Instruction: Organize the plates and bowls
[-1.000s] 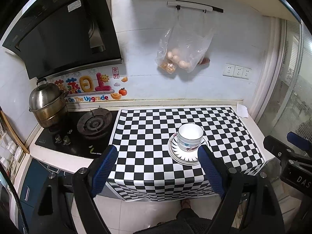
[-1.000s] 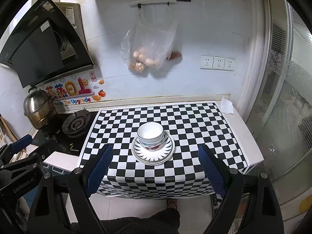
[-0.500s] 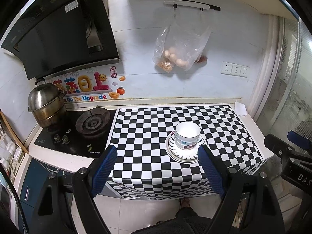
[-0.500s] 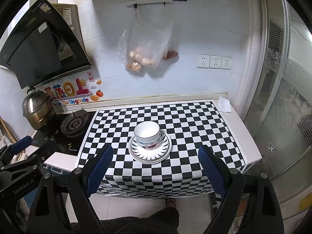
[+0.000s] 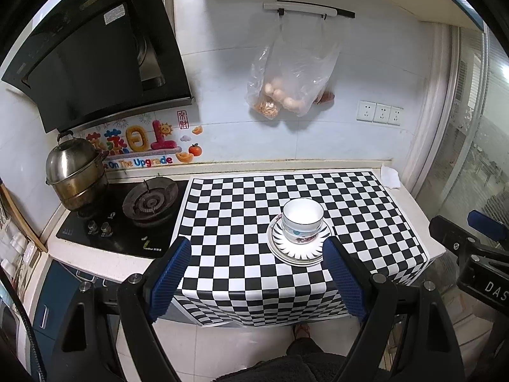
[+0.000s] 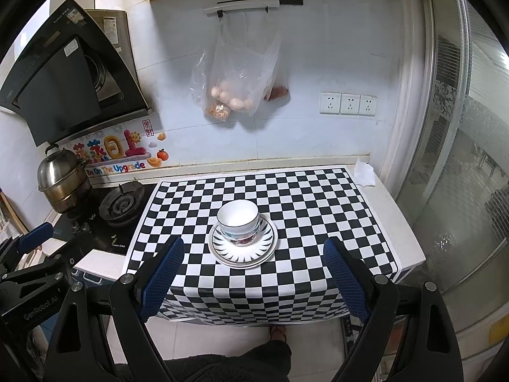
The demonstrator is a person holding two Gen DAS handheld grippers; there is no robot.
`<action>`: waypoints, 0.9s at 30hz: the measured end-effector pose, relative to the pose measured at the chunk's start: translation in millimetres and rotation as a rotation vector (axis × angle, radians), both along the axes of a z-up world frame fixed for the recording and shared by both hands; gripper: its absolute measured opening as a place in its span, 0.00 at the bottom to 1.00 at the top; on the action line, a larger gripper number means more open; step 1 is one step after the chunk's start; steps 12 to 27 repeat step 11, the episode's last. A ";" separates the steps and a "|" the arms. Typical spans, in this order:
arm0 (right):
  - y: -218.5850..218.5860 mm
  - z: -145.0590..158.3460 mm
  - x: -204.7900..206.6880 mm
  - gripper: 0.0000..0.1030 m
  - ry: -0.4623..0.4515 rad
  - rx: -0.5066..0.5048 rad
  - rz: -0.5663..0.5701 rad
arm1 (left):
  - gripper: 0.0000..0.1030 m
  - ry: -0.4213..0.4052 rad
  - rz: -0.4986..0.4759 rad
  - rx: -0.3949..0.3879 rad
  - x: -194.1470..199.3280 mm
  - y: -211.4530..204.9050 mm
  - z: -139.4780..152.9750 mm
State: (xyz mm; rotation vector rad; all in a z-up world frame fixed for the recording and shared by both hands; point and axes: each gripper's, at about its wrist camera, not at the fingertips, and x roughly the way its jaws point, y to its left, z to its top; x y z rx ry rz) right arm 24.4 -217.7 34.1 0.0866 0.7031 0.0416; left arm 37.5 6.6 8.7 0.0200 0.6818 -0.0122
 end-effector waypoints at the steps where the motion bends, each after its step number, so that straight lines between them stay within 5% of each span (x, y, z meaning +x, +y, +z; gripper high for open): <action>1: 0.4 1.4 -1.7 0.89 0.000 0.000 0.001 | 0.82 0.000 0.000 0.001 -0.5 -0.7 0.2; 27: 2.9 4.8 -7.1 0.89 -0.013 -0.005 0.002 | 0.82 0.004 -0.005 -0.003 -5.1 -4.0 2.2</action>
